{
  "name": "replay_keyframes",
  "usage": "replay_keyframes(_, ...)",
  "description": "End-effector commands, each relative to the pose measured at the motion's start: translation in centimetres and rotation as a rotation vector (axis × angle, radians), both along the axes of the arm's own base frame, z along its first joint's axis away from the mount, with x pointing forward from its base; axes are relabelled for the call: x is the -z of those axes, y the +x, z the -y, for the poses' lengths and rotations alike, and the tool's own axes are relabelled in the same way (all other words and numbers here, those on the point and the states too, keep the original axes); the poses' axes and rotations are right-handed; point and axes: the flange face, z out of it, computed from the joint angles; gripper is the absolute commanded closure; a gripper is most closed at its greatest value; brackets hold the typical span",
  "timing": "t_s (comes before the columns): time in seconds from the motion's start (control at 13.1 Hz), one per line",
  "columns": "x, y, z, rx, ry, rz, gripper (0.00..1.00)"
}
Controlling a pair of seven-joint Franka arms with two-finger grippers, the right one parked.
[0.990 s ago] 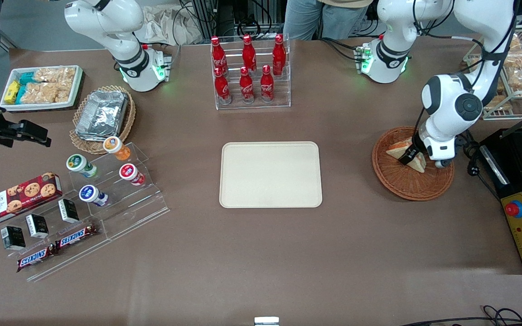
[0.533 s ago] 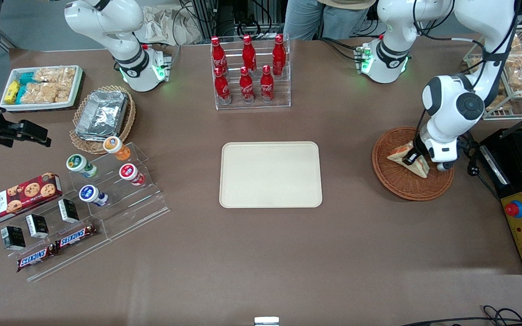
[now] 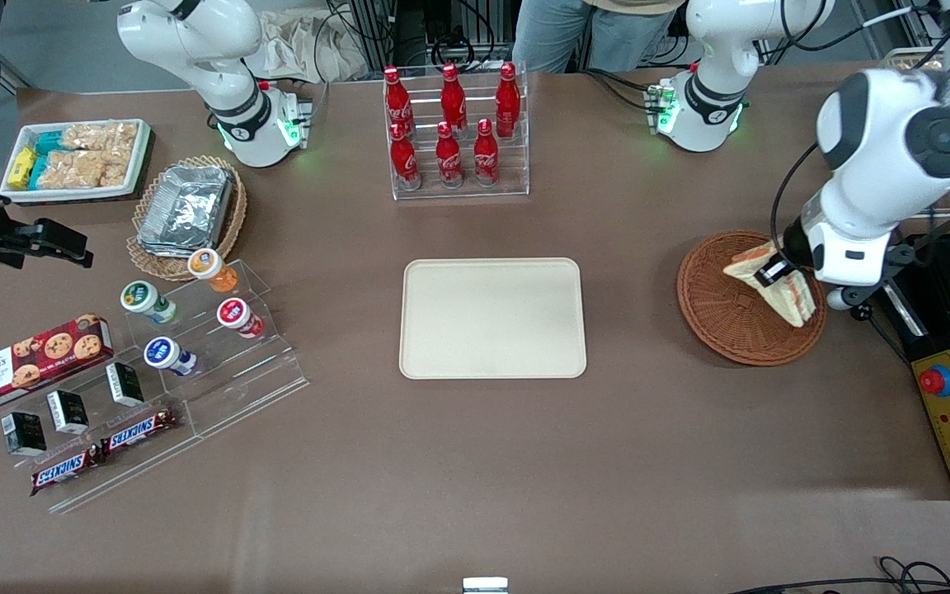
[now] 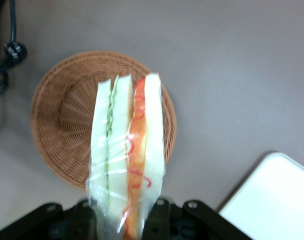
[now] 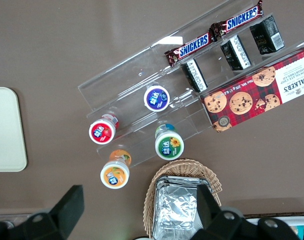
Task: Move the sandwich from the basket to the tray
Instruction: 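Carry the sandwich with the left gripper over to the cream tray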
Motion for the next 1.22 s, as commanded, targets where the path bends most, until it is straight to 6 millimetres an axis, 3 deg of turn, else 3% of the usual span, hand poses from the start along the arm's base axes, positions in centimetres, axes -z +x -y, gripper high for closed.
replay_keyframes(0.0, -3.0, 1.9, 1.9, 0.207, -0.058, -0.025, 1.00)
replay_keyframes(0.38, -3.6, 0.1, 13.1, 0.387, -0.136, 0.002, 1.00)
replay_keyframes(0.53, -2.8, -0.1, 15.4, 0.380, -0.179, 0.028, 1.00)
replay_keyframes(0.69, -0.6, -0.3, 17.7, 0.431, -0.182, -0.009, 1.00)
replay_keyframes(1.14, 8.5, -1.2, 25.2, 0.538, -0.090, -0.073, 1.00)
